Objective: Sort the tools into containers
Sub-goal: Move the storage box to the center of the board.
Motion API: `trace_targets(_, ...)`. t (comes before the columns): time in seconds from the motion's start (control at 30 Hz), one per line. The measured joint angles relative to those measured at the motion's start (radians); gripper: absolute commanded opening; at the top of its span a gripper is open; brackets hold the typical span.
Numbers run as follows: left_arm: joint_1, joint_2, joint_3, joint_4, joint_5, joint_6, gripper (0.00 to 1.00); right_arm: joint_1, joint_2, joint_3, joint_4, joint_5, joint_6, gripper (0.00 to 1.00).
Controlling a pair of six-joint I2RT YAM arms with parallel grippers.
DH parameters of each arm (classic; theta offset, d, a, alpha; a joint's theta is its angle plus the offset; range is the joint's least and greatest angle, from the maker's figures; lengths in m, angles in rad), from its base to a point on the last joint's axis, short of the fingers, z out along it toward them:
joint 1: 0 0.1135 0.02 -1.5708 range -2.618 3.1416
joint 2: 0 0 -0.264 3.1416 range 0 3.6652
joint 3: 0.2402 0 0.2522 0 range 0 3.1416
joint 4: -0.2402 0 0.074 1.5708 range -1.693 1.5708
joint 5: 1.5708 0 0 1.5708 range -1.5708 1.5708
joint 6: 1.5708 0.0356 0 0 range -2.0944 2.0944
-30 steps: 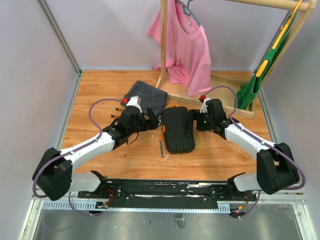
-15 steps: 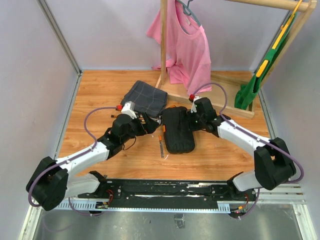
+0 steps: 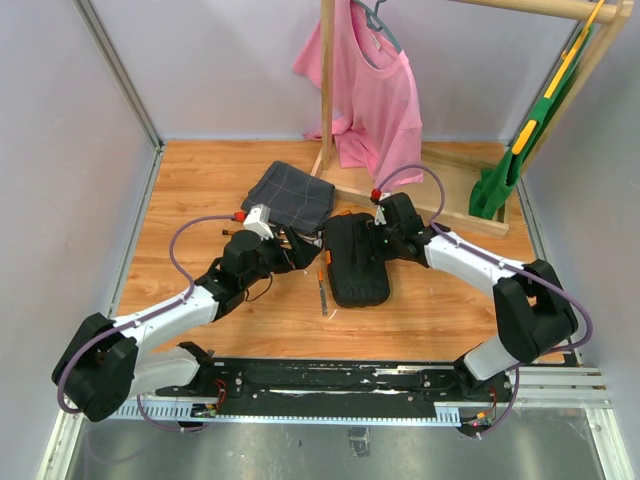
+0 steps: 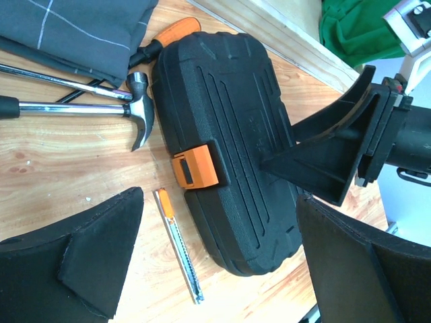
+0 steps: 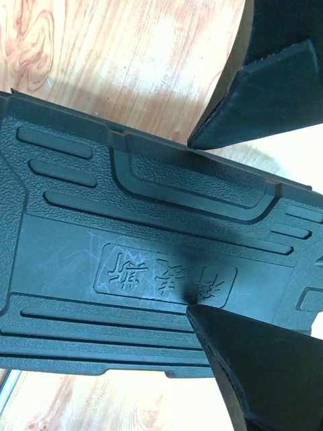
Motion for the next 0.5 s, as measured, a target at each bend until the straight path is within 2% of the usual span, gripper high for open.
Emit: trace_targets(0.5,0.000,0.003,-0.017,0.026,0.030,-0.014,0.99,0.000,0.051,0.037,0.005,-0.023,0.006,1.00)
